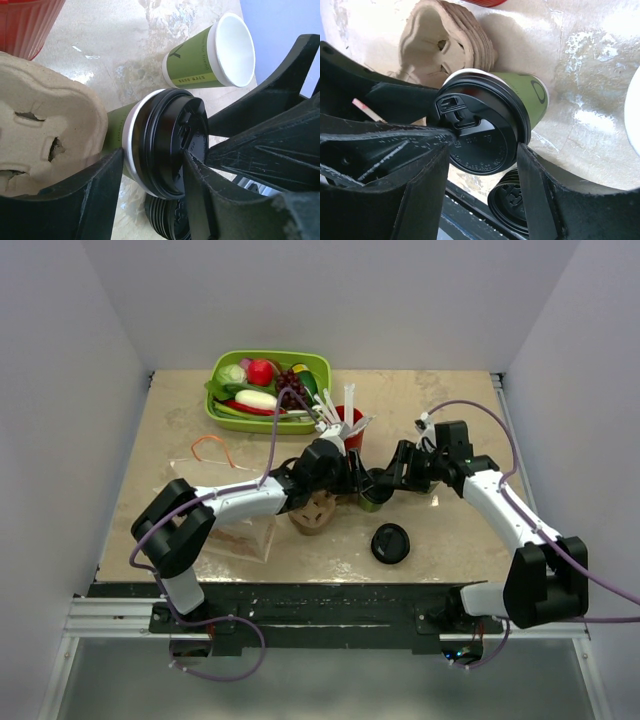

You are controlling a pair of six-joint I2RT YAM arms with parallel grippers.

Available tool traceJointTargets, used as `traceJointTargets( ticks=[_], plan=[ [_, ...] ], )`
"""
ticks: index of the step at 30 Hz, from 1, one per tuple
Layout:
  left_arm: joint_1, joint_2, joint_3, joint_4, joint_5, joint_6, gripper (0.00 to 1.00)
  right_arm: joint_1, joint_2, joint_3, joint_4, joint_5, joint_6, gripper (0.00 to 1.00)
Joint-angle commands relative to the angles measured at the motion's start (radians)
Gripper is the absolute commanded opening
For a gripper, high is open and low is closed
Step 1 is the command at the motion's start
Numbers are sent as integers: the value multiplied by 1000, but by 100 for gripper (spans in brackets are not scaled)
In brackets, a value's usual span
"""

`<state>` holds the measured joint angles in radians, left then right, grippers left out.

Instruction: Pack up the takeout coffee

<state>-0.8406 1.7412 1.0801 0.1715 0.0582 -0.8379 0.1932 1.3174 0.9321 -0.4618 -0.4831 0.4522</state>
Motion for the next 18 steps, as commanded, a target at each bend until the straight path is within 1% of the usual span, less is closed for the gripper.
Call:
traceJointTargets(
  ticks=[1, 3, 11, 18],
  plan=[
    [-3, -3, 10, 69, 52, -10, 52, 2, 5, 34, 46, -60, 8, 60],
    [-3, 0, 12, 68, 51, -9, 48, 2, 2, 34, 51, -58, 6, 60],
    [-3, 14, 32, 46, 57, 2, 45, 12, -7, 50, 37, -57, 3, 58],
    [-3, 26, 43, 46, 72, 11, 50, 81, 3, 123, -63, 112, -18, 58]
  ],
)
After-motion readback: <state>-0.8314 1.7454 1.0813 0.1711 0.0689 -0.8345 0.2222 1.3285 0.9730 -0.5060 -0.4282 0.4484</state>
